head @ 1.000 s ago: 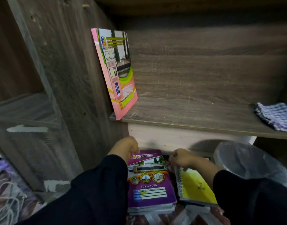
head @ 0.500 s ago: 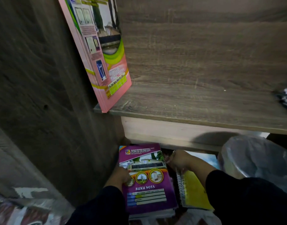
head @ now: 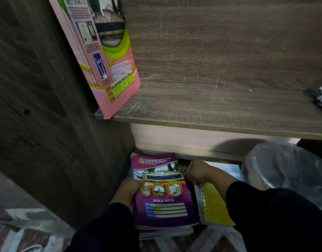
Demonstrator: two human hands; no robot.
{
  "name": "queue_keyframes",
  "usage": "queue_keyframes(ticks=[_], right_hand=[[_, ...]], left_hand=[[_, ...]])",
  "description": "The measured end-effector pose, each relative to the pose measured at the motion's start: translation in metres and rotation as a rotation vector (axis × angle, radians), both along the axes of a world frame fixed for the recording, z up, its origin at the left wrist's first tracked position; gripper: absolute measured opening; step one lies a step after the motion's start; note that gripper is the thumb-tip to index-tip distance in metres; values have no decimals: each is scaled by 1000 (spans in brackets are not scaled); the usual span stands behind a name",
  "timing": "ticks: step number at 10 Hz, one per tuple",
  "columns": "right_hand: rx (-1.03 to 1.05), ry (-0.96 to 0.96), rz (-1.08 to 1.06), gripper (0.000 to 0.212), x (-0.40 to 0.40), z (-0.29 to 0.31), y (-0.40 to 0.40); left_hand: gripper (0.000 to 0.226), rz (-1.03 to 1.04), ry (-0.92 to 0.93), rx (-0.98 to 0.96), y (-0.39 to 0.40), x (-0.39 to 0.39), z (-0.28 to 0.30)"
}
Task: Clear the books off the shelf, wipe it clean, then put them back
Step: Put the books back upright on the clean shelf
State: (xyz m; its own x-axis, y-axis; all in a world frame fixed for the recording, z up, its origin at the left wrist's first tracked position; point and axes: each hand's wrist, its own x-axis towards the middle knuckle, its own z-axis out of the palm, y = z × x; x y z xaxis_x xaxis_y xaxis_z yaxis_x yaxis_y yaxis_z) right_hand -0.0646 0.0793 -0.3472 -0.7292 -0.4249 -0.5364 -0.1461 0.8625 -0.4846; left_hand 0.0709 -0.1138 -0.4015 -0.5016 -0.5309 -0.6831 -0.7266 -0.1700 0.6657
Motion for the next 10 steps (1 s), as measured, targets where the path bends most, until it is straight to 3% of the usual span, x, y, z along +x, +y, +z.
queue_keyframes(ticks=[1, 2, 4, 5, 6, 7, 8, 9, 10], right_hand=[[19, -12, 23, 8, -1, -3, 0], [7, -36, 11, 16, 2, -4, 0], [-164, -209, -149, 23, 15, -8, 2], [-242, -373, -218, 66, 23, -17, 3], [-428, -396, -334, 39, 42, 2, 7], [-612, -295, -333, 33, 51, 13, 13], [-647, -200, -239, 28, 59, 20, 16], [-702, -138, -244, 31, 59, 19, 19], [-717, -149, -177, 53, 60, 17, 20]], left_hand=[[22, -21, 58, 181, 2, -8, -3], [26, -28, 114, 234, 0, -7, 11], [38, -63, 469, 403, -4, 28, 44], [42, -83, 547, 447, -6, 50, 50], [53, -75, 604, 455, -6, 66, 50], [57, -28, 631, 421, -7, 77, 48], [51, 18, 659, 394, -6, 80, 48], [46, 39, 616, 328, 0, 76, 56], [52, -1, 454, 186, 5, 71, 56]])
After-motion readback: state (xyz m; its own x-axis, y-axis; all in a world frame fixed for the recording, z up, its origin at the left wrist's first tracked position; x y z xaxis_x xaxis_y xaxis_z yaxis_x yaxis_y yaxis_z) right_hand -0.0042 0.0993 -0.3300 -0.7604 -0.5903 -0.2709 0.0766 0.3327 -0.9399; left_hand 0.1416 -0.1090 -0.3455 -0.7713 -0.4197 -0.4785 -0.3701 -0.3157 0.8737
